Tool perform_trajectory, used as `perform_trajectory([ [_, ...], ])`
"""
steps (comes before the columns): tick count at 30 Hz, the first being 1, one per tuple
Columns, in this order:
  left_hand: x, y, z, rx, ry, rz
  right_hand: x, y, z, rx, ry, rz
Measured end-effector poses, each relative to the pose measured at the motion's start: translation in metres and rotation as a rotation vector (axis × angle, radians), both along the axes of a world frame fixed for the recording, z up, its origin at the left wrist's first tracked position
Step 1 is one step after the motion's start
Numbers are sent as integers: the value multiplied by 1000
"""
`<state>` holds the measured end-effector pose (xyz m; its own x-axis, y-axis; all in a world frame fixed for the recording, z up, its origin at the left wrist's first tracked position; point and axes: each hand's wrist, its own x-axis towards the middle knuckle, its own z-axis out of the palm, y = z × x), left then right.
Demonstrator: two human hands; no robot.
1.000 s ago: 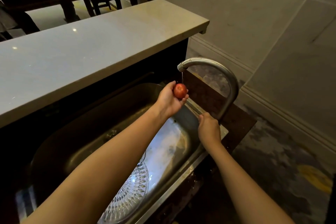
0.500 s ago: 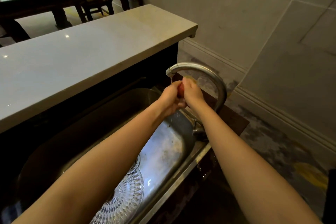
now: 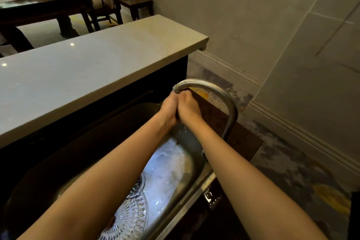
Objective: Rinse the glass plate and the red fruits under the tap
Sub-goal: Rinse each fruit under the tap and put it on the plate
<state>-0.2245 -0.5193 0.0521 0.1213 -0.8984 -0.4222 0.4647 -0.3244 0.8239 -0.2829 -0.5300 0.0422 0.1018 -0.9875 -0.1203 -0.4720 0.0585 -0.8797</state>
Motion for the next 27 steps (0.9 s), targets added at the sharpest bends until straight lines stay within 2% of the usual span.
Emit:
perform_trajectory([
  [3, 10, -1, -4, 14, -48, -23, -3, 15, -5, -93, 39, 138],
  [6, 0, 9, 2, 59, -61, -111, -5, -8, 4, 64, -2, -79],
  [8, -5, 9, 4, 49, -31, -92, -3, -16, 7, 143, -84, -110],
  [13, 11, 7, 0, -10, -63, -18, -3, 9, -3, 24, -132, 153],
  [17, -4, 17, 3, 31, -39, -89, -4, -9, 0, 152, -214, -196],
  [18, -5, 17, 3, 29, -20, -74, -3, -9, -1, 160, -230, -190],
  [22, 7, 13, -5, -21, -109, -18, 0, 15, -11, 22, -149, 113],
  [24, 4, 16, -4, 1, -124, -64, -1, 12, -9, 35, -163, 0],
  [26, -4, 20, -5, -1, -78, -83, 1, -2, -8, 179, -190, -196],
  [27, -6, 20, -5, 0, -51, -69, 1, -5, -7, 224, -192, -223],
])
